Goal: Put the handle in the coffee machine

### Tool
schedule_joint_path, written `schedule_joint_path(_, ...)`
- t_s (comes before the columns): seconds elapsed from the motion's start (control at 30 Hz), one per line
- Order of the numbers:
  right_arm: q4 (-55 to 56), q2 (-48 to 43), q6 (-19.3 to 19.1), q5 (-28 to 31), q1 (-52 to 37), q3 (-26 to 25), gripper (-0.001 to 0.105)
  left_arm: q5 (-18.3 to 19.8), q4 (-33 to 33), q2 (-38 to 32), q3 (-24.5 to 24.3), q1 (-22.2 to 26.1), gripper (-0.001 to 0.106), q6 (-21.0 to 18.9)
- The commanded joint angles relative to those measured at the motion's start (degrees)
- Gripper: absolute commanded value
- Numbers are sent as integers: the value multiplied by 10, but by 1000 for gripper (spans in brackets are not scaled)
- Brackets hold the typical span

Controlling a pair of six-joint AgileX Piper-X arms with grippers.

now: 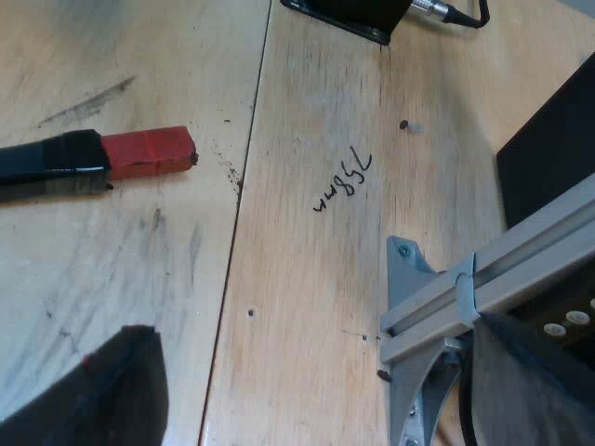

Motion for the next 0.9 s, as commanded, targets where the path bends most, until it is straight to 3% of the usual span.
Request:
schedule_joint_path(0.03,-19,0,14,1,1,13,0,8,-2,0,0,-3,70,4)
schedule_joint_path(0.9,-94,219,17,-5,1,18,0,8,2,0,0,-3,70,4)
